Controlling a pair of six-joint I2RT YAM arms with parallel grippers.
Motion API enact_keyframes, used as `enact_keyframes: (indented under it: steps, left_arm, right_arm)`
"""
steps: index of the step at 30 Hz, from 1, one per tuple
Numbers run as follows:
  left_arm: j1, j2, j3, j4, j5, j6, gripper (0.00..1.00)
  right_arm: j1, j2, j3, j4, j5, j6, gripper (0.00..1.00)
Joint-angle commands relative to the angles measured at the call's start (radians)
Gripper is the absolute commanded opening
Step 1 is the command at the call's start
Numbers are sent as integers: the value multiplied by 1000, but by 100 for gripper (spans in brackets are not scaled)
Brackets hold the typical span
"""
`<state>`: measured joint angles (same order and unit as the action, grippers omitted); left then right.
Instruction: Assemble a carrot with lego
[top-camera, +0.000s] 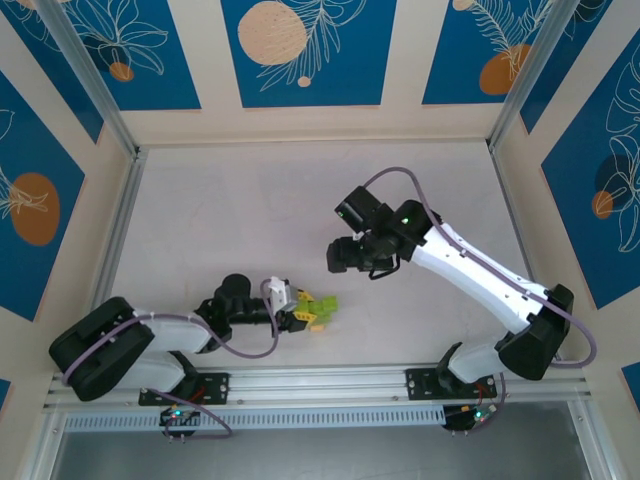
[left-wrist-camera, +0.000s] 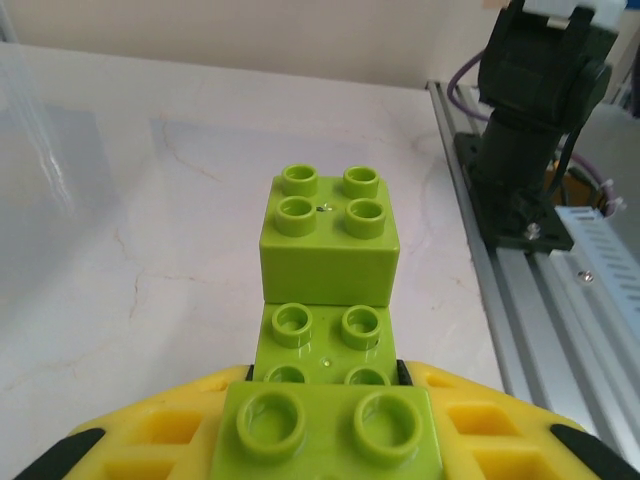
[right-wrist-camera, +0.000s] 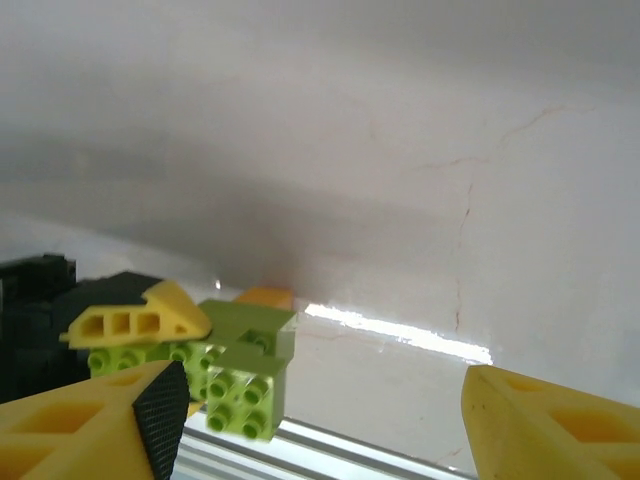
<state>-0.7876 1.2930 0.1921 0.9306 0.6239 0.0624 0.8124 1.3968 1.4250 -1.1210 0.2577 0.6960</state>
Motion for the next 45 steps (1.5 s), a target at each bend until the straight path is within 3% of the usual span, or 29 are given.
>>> enact_keyframes:
  steps: [1,4,8,12,18,22,27,33,36,45]
  left_arm:
    - [-7,-99,19,-84,15,-73,23]
    - [-5,-122,45,-109,-2,-118,24]
    - [12,-59,186,-255,55,-176,25]
    - [88,7,348,-422,135,-244,25]
    - [244,124,502,-547,266,-338,27]
    - [268,211,550,-595,295,-331,28]
    - [285,310,576,-584,340,-343,30]
    - [332,494,605,-443,437,-445,33]
    - [346,522,623,-448,444,-435,34]
    - [388,632,737,-480,492,-445,51]
  right_arm:
    - [-31,-16,-19,52,-52,-78,73]
    - [-38,-17,-43,102,-84,-109,73]
    - [-39,-33,-104,184,-133,-133,73]
    - [-48,-67,-183,259,-175,-154,73]
    - [-101,-163,-270,311,-176,-188,72]
    - [-190,-264,-296,336,-149,-220,72]
    - [-261,-353,-301,388,-72,-250,73]
    - [-269,-369,-284,403,-75,-262,73]
    - [-271,-369,-306,404,-78,-260,73]
    - [-279,-367,-357,414,-92,-253,72]
